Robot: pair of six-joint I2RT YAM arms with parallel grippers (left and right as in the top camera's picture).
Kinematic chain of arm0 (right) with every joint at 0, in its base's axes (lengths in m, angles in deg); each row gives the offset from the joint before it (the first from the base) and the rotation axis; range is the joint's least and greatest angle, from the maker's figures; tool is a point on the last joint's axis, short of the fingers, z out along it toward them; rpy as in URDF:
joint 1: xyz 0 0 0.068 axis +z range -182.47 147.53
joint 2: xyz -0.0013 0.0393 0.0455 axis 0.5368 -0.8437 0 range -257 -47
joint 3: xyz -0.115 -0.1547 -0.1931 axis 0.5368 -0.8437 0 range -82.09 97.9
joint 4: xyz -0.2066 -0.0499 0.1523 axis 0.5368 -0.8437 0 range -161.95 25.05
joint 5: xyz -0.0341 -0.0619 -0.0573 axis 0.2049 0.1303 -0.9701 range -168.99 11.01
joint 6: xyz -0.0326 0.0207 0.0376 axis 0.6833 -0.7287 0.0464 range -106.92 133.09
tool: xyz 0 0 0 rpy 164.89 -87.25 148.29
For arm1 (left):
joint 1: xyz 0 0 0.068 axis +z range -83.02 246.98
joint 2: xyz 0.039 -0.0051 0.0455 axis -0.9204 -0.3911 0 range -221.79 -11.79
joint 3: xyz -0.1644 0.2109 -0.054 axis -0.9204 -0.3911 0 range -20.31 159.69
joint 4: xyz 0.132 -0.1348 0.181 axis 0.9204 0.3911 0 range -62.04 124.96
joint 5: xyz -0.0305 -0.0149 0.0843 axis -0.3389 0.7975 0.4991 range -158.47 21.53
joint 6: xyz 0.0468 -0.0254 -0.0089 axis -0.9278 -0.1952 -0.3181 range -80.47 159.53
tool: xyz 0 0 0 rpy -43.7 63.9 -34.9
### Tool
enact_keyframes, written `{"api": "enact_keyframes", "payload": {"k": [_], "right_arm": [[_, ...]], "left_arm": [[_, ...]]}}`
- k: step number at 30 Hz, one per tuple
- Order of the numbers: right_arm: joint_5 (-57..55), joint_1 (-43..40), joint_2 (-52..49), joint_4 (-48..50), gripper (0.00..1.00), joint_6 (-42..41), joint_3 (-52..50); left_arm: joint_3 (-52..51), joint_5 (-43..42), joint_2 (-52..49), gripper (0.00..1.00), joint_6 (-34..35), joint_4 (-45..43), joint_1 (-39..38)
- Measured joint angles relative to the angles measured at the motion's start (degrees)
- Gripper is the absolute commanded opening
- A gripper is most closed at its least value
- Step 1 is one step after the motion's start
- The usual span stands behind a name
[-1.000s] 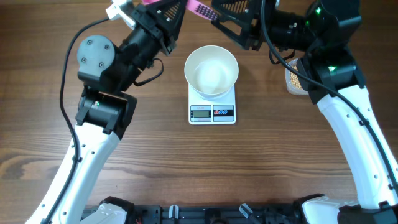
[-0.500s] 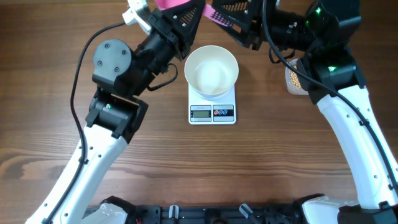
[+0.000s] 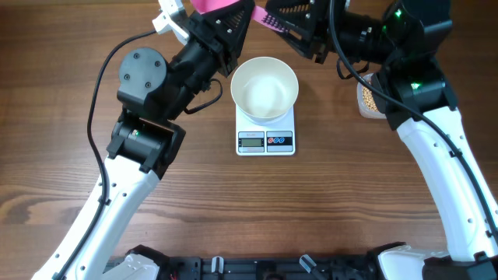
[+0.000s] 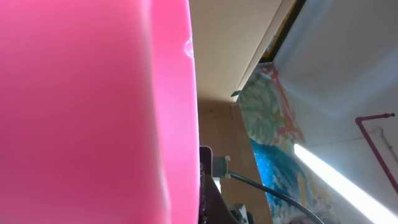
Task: Scoop item into bowl and weigh 150g on scale
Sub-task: 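Grasp the pink scoop handle with the right gripper above the bowl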
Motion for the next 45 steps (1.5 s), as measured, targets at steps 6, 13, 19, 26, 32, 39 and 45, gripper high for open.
{"api": "enact_keyframes", "payload": {"k": [6, 13, 19, 26, 32, 39, 45], "right_arm": [[0.2, 0.0, 0.0, 0.0, 0.34, -0.2, 0.0], [0.4, 0.0, 0.0, 0.0, 0.34, -0.7, 0.0], [0.9, 0.0, 0.0, 0.0, 0.33, -0.7, 0.0], [1.1, 0.0, 0.0, 0.0, 0.27, -0.9, 0.0], [1.1, 0.0, 0.0, 0.0, 0.27, -1.1, 0.0], [1.1, 0.2, 0.0, 0.0, 0.27, -1.1, 0.0], [1.1, 0.9, 0.0, 0.0, 0.26, -1.1, 0.0]], "left_arm": [[0.0, 0.0, 0.0, 0.04, 0.0, 0.0, 0.0], [0.0, 0.0, 0.0, 0.04, 0.0, 0.0, 0.0], [0.0, 0.0, 0.0, 0.04, 0.0, 0.0, 0.0], [0.0, 0.0, 0.0, 0.04, 0.0, 0.0, 0.0], [0.0, 0.0, 0.0, 0.04, 0.0, 0.0, 0.0], [0.0, 0.0, 0.0, 0.04, 0.0, 0.0, 0.0], [0.0, 0.0, 0.0, 0.04, 0.0, 0.0, 0.0]]}}
